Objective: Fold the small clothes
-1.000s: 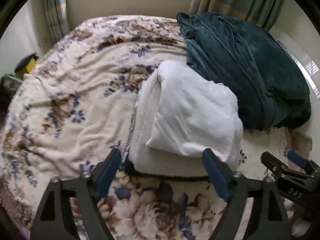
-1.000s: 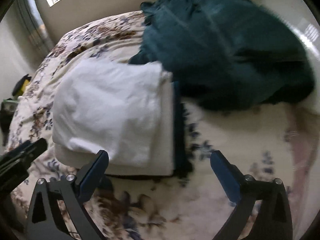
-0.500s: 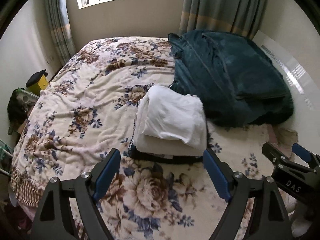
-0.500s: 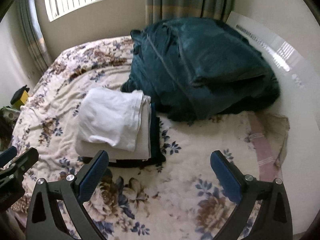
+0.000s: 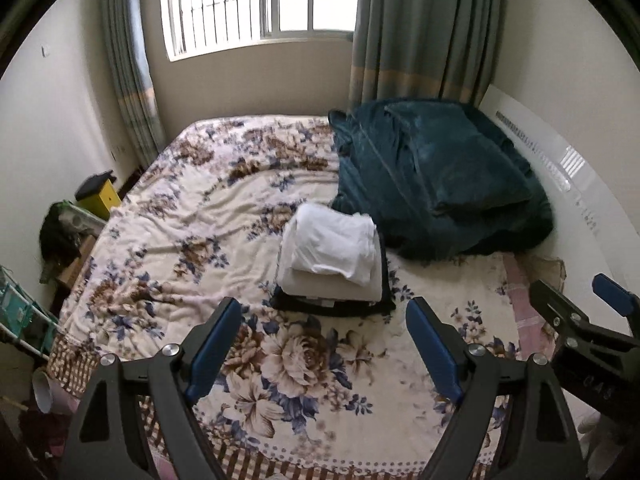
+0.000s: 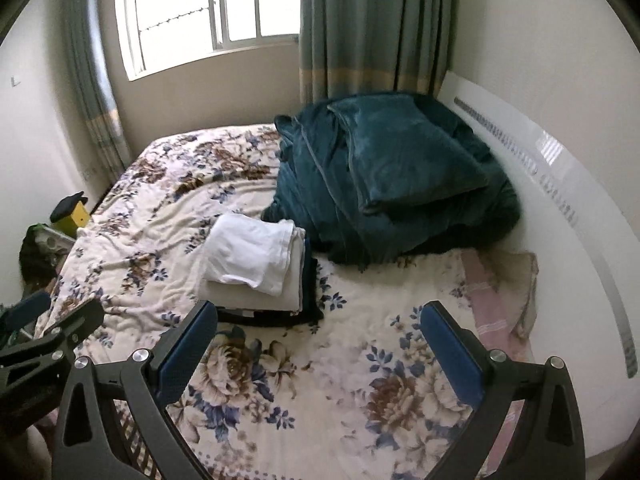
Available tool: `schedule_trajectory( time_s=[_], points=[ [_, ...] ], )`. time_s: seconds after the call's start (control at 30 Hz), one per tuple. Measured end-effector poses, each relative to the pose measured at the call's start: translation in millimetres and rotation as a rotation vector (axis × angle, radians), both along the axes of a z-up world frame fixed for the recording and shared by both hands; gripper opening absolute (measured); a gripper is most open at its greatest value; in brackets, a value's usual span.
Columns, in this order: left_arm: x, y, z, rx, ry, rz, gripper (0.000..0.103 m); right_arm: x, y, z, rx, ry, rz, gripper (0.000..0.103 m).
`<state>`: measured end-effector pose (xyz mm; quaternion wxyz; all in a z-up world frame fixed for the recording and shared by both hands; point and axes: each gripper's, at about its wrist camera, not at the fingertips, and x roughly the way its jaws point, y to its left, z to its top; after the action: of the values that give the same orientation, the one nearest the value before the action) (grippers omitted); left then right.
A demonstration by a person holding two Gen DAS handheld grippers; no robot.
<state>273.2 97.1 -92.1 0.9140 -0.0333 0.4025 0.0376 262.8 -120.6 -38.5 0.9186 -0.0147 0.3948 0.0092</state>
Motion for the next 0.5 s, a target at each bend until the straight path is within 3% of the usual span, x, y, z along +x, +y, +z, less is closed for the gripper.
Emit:
schedule_trajectory(
  time_s=[0.3,0.5],
  points=[
    [-42,2,44,0.025,-0.074,0.025,0.084,-68,-15,74,0.019,-0.096,0.024,0.103],
    [-61,0,50,0.022,-0.087,0.047,0.087,-91,-20,96,0.015,-0.123,0.053,0.103]
  ],
)
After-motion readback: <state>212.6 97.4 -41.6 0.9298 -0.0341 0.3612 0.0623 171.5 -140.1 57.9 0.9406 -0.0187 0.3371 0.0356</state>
